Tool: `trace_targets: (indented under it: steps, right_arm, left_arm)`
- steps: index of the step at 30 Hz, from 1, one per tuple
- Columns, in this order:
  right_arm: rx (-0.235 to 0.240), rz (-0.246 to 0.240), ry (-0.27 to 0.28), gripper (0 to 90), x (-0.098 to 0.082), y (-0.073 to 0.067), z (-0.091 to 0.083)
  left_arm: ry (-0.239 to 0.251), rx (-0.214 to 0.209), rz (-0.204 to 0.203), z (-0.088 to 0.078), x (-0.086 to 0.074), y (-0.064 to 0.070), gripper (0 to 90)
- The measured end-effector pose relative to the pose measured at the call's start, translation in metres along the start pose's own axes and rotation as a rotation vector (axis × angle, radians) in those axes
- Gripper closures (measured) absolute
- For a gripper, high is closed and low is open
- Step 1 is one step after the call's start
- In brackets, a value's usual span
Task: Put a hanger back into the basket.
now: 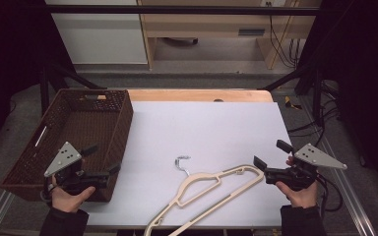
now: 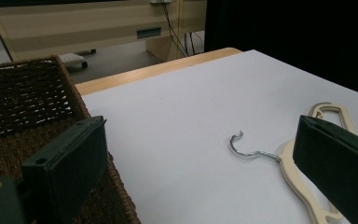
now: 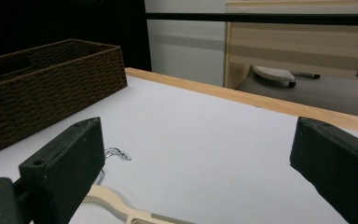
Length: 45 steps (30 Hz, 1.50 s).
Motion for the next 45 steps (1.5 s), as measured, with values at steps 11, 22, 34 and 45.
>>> trace_targets:
  steps: [11,22,34,45]
  right_arm:
    - [0.003,-0.024,-0.045,4.0,0.001,-0.014,0.015]
    - [0.03,-0.031,-0.121,5.0,-0.008,-0.036,0.045]
    - [0.063,-0.052,-0.231,11.8,-0.017,-0.063,0.077]
    - [0.119,-0.066,-0.358,20.7,-0.031,-0.103,0.121]
  left_arm:
    - [-0.008,0.007,0.008,0.0,-0.001,-0.002,2.9]
    - [-0.017,0.019,0.016,-0.001,-0.001,-0.005,2.9]
    - [-0.025,0.025,0.026,-0.001,-0.001,-0.005,3.0]
    - [-0.023,0.033,0.026,-0.002,-0.001,-0.007,3.1]
Point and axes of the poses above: each handheld gripper's, and its own axes: z roughly forward along the jaws, x roughly out of its top, y roughly to its right, the point moved 1 cm from there along z, roughly forward along the jaws, and after that the axes turned 13 degrees about y, right-handed, at the moved point
